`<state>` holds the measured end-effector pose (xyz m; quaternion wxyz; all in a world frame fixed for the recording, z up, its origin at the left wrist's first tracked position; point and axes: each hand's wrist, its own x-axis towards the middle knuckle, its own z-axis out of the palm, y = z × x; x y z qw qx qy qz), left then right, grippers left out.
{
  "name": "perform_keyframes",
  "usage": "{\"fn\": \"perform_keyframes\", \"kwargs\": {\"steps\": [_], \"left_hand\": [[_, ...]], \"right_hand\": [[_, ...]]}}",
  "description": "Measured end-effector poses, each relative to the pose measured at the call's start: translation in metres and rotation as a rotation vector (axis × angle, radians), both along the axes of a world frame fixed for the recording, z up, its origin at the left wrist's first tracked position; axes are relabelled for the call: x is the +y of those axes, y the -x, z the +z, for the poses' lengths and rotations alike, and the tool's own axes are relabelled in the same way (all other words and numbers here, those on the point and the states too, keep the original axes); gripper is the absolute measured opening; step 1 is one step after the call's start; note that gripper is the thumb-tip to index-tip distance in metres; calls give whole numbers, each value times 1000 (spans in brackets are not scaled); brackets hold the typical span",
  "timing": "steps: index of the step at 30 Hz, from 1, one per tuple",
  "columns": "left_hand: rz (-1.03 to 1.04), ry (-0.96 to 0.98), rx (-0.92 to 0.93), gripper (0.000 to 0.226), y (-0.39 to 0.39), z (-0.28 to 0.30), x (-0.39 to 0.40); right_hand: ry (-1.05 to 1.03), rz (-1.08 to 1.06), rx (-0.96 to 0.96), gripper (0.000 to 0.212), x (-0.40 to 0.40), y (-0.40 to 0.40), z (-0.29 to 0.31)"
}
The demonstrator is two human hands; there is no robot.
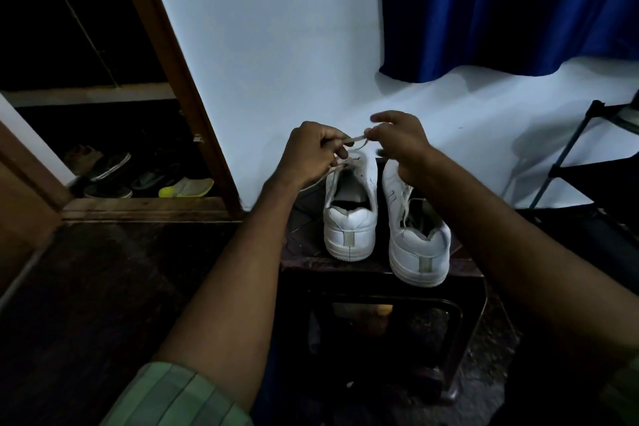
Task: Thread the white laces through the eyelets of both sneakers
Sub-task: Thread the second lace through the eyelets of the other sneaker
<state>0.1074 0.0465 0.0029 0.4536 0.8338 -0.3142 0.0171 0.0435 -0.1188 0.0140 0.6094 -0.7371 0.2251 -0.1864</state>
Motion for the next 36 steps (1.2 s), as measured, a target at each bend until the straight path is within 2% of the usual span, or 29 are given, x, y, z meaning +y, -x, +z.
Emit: {"fn": "perform_keyframes", "kwargs": {"steps": [2, 3, 5, 6, 8, 12, 15, 19, 21, 24, 27, 36], "left_hand": [[35, 4, -49, 11, 0, -1, 1], [48, 13, -65, 7, 0, 0, 0], [73, 55, -71, 2, 1, 1, -1], [97, 71, -88, 7, 2, 2, -1], [131, 67, -125, 11, 1, 1, -1], [93, 32, -107, 5, 6, -5, 2], [64, 7, -81, 10, 6, -5, 5], [40, -92, 66, 26, 10, -2, 17], [58, -114, 158, 21, 15, 1, 23], [107, 20, 391, 9, 20, 5, 25], [148, 115, 587, 18, 24, 8, 22], [190, 152, 783, 19, 20, 5, 26]], "right_hand": [[341, -26, 13, 49, 1, 0, -4], [417, 39, -49, 47, 2, -1, -4], [403, 210, -110, 31, 6, 1, -2], [373, 255, -89, 21, 9, 2, -1], [355, 236, -58, 11, 12, 4, -3], [393, 155, -2, 11, 10, 6, -7], [495, 129, 8, 10, 6, 10, -4], [632, 185, 51, 7, 6, 18, -3], [705, 176, 57, 6, 8, 21, -4], [754, 177, 55, 3, 11, 23, -5], [773, 195, 69, 7, 18, 23, -9], [787, 141, 71, 7, 35, 18, -22]]}}
